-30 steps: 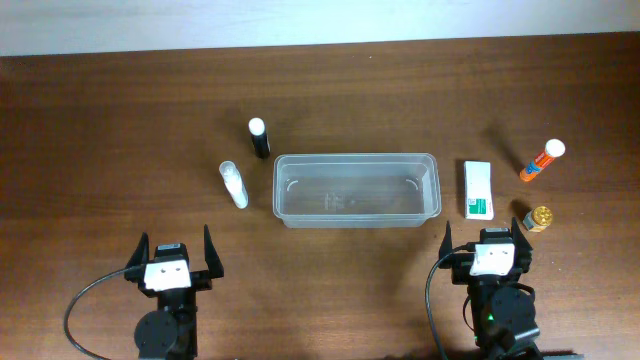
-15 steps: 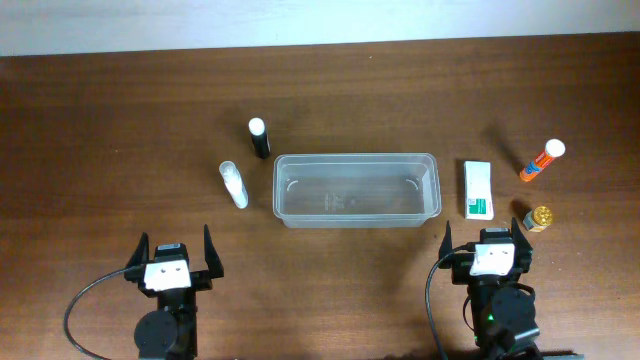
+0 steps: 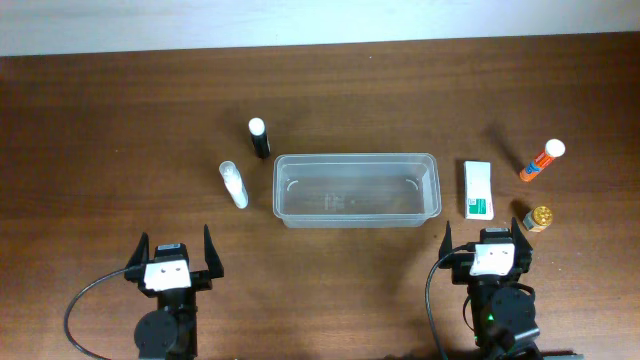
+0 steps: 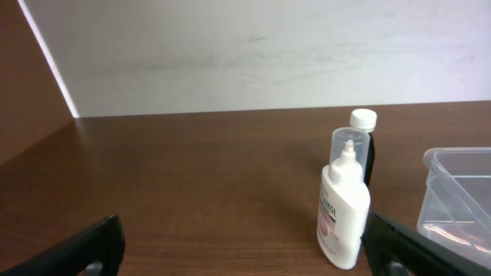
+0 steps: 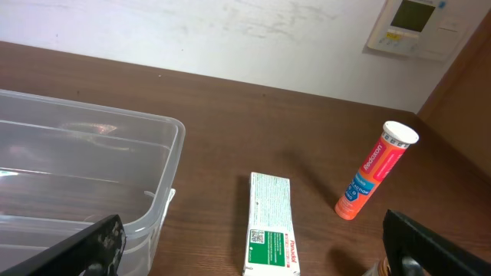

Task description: Pack container

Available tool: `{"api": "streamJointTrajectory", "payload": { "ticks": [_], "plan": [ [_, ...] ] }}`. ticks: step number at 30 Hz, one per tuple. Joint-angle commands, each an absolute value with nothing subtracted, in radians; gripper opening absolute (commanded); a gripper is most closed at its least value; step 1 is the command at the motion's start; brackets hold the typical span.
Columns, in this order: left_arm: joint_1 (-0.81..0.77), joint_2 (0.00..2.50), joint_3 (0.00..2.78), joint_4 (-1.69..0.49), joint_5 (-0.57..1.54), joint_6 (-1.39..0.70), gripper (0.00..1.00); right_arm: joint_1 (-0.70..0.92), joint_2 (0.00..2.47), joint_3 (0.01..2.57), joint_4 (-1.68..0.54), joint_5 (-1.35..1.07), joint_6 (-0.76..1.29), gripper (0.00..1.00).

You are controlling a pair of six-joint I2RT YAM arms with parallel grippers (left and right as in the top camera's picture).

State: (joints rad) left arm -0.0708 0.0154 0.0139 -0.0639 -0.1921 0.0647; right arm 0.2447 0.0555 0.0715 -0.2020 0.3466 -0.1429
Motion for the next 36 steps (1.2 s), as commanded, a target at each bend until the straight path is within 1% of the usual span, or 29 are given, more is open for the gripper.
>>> {"api": "streamJointTrajectory", "payload": {
  "ticks": [1,36],
  "plan": [
    [-0.065,0.006,0.009,-0.062,-0.206,0.084,0.99,0.242,0.054,0.080,-0.211,0.337,-0.150,0.98],
    [-0.065,0.006,0.009,-0.062,-0.194,0.083,0.99,0.242,0.054,0.080,-0.211,0.337,-0.150,0.98]
  ]
}}
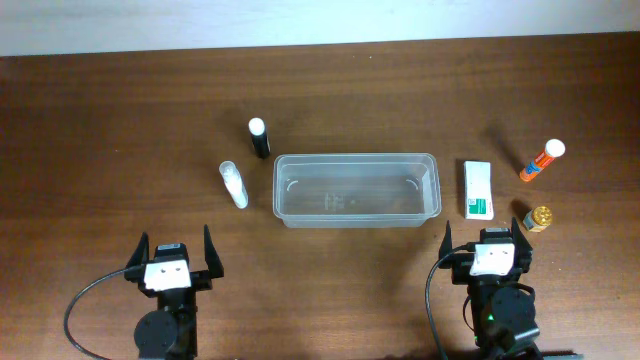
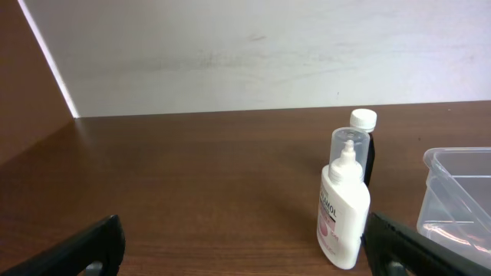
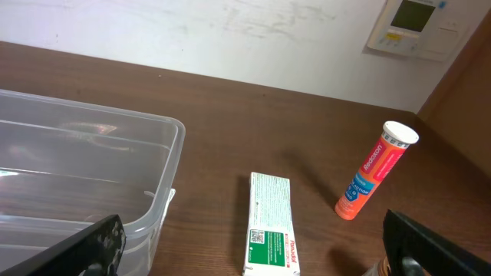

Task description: Pack container

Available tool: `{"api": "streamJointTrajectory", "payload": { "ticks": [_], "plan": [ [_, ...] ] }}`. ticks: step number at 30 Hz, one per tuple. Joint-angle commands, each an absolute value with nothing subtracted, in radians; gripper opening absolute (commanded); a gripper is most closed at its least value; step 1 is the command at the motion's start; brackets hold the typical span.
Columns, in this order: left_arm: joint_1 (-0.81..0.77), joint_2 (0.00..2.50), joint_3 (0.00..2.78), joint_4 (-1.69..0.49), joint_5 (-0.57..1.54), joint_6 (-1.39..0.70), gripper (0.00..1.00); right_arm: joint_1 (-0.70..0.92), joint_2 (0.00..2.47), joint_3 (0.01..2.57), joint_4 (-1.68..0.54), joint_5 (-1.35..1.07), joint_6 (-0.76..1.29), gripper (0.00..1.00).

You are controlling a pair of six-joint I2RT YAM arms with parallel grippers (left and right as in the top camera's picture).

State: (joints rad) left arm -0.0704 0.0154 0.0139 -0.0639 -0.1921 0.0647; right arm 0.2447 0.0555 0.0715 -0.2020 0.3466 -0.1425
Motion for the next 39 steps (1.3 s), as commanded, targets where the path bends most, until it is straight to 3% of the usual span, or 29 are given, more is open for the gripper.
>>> {"api": "streamJointTrajectory", "payload": {
  "ticks": [1,7,13,22,27,39],
  "plan": [
    [-0.065,0.006,0.009,-0.065,-0.171,0.084,0.99,0.242,0.054,0.080,-0.210,0.337,-0.150,0.98],
    [-0.065,0.006,0.009,-0.053,-0.113,0.084,0.99,0.242,0.054,0.080,-0.210,0.337,-0.150,0.98],
    [-0.065,0.006,0.052,-0.023,0.208,0.083,0.99,0.242,0.054,0.080,-0.210,0.337,-0.150,0.98],
    [-0.064,0.093,0.505,-0.287,0.237,0.065,0.99,0.242,0.054,0.080,-0.210,0.337,-0.150,0.98],
    [-0.064,0.353,0.838,-0.528,0.187,0.033,0.99,0.242,0.054,0.080,-0.211,0.337,-0.150,0.98],
    [-0.064,1.326,1.894,-1.460,0.221,0.073,0.99,0.242,0.054,0.080,-0.210,0.337,-0.150,0.98]
  ]
}}
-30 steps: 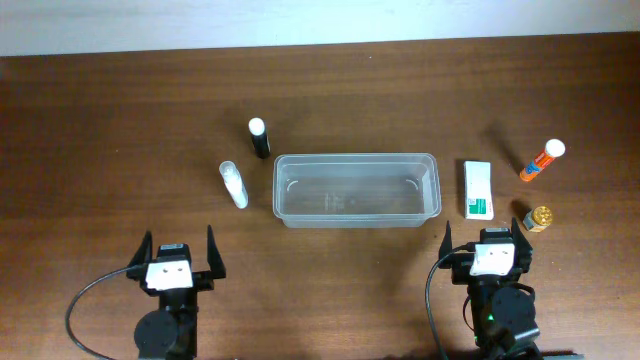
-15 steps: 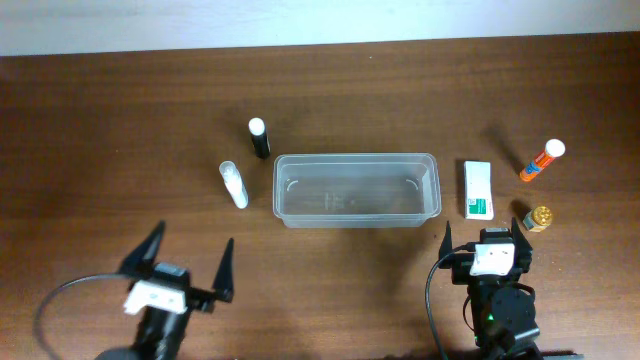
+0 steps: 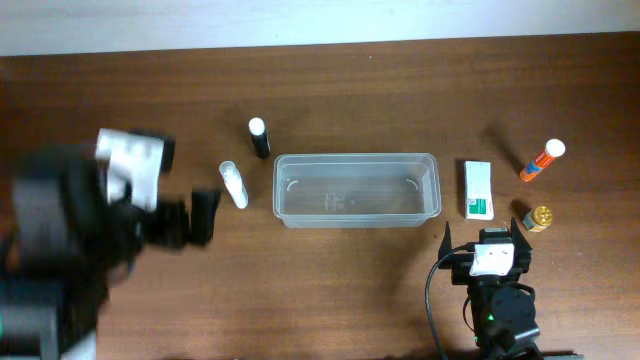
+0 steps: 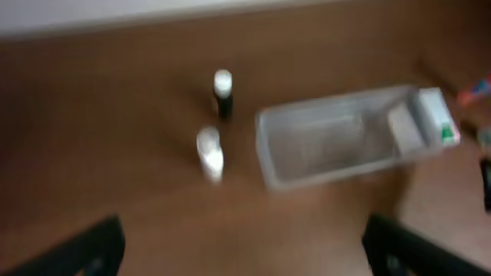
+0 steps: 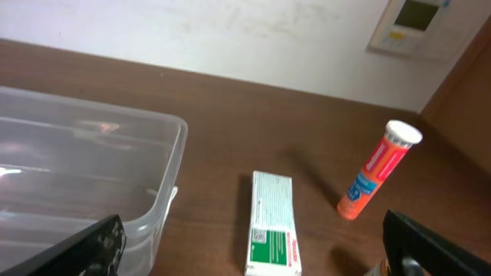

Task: Pack container
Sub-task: 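Move the left gripper toward the white squeeze bottle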

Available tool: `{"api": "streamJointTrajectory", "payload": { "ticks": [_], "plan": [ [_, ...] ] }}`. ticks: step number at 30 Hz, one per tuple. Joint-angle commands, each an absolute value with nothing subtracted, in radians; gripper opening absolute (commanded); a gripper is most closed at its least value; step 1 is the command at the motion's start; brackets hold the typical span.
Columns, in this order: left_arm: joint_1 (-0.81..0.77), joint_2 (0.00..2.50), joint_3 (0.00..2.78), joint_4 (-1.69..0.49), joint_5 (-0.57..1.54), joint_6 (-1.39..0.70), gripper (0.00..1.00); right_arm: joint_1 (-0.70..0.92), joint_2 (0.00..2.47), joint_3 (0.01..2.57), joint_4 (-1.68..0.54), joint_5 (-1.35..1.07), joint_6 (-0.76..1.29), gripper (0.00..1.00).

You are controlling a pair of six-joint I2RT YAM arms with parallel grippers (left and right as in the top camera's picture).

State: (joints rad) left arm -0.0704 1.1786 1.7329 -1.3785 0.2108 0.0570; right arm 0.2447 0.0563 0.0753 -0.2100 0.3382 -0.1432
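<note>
An empty clear plastic container [image 3: 356, 189] sits mid-table, also visible from the left wrist as the container [image 4: 337, 134]. To its left are a white lotion bottle [image 3: 233, 185] and a black bottle with a white cap [image 3: 259, 137]. To its right lie a white-and-green box [image 5: 274, 222], an orange tube [image 5: 376, 170] and a small gold-lidded jar [image 3: 540, 217]. My left gripper [image 3: 190, 222] is raised and blurred over the left of the table, open and holding nothing. My right gripper [image 3: 485, 235] is open and low at the front, short of the box.
The brown wooden table [image 3: 400, 80] ends at a white wall at the back. The left arm's blurred body covers much of the front left of the overhead view.
My left arm has left its rest at the front left and now stands high over the table's left side, its camera looking down on both bottles and the container. No object has moved.
At both earlier moments the two arms rested at the table's front edge with open grippers and the items lay around the empty container. Now only the left arm is raised, still open; the right one stays put.
</note>
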Motion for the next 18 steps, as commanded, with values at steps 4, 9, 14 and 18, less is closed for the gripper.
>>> {"api": "streamJointTrajectory", "payload": {
  "ticks": [4,9,14,18],
  "plan": [
    [-0.064,1.512,2.009,-1.510,0.228,0.061,0.99,0.242,0.054,0.080,-0.210,0.337,-0.150,0.98],
    [-0.064,1.658,2.009,-1.512,0.283,0.049,1.00,0.242,0.054,0.080,-0.211,0.337,-0.150,0.98],
    [-0.065,1.773,2.008,-1.526,0.281,0.025,0.99,0.242,0.054,0.080,-0.210,0.337,-0.150,0.98],
    [-0.068,1.863,1.998,-1.544,0.210,-0.079,0.99,0.242,0.054,0.080,-0.210,0.337,-0.150,0.98]
  ]
}}
